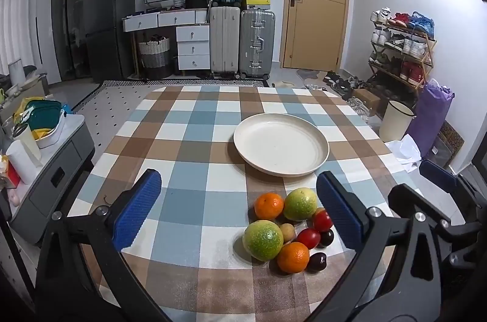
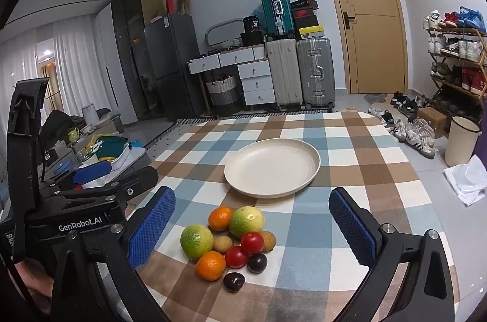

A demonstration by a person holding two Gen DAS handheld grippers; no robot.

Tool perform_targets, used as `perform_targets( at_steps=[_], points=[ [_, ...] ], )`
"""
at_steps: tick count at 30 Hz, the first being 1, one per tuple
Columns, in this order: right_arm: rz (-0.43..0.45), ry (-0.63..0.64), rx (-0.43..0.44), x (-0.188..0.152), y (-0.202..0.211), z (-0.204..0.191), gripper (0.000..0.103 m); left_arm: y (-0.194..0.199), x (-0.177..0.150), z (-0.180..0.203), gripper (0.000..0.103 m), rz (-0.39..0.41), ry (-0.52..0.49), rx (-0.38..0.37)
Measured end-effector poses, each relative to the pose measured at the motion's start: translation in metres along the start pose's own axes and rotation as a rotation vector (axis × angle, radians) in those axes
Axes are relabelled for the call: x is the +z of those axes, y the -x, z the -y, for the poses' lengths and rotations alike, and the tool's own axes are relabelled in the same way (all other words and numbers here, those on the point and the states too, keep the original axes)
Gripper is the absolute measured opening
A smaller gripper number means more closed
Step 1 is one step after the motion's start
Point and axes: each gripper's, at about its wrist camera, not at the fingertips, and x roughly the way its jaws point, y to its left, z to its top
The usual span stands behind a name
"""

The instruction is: Organize fruits

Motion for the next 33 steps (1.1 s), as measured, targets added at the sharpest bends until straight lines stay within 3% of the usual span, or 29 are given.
perform_targets(
  at_steps=[33],
  points=[
    [0.008,-0.004,0.004,-0.0011,0.0022,0.0022,0.103,-0.0035,-0.0067,-0.0001,0.102,-0.008,0.005,-0.01]
  ],
)
